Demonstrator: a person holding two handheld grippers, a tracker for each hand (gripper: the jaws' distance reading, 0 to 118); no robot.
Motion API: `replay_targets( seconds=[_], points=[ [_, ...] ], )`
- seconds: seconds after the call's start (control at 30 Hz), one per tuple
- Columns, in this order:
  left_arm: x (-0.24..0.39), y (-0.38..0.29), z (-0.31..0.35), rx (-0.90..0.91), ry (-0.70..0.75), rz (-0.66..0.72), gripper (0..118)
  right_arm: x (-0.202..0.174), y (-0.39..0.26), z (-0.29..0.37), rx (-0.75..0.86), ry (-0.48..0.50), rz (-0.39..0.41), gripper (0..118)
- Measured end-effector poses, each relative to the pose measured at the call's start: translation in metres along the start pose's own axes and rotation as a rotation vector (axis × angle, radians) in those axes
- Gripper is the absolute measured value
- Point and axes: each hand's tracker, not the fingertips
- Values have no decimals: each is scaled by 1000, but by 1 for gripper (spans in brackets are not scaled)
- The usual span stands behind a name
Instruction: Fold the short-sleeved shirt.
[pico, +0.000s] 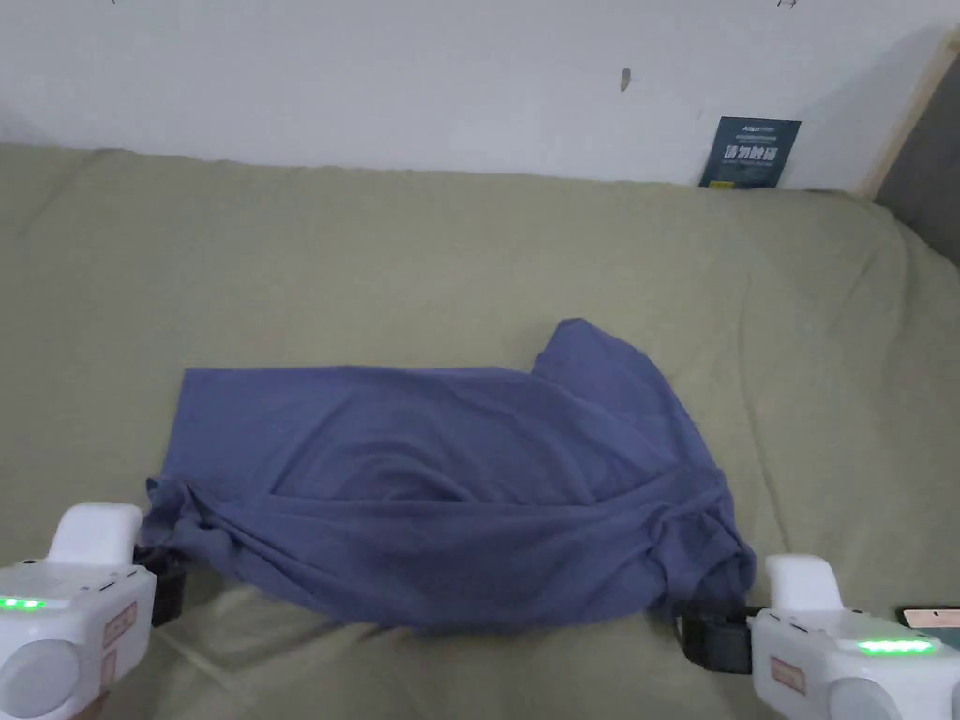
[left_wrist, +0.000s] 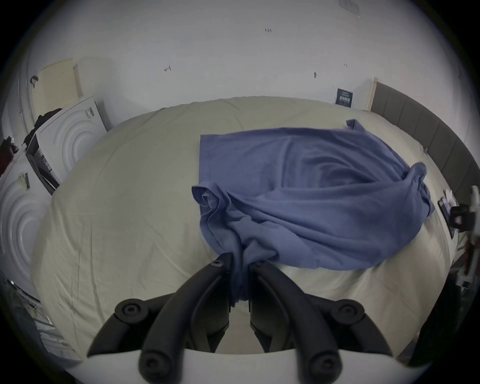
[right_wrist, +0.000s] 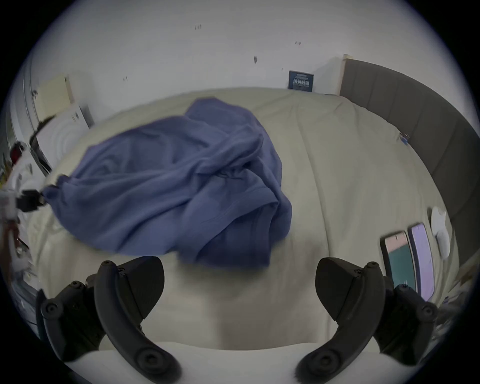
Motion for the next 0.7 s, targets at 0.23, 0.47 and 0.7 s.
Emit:
replay_targets(
  seconds=[0.23, 0.47, 0.7],
  points=[
    [3, 9, -2, -15, -14, 22, 13, 17, 17, -67, -27, 85, -69, 21],
    [-2, -2, -9, -67, -44, 109, 10, 14, 24, -29, -14, 109, -117, 8],
    [-12, -14, 44, -14, -82, 147, 9, 20, 28, 44, -10, 170, -188, 8]
  ],
)
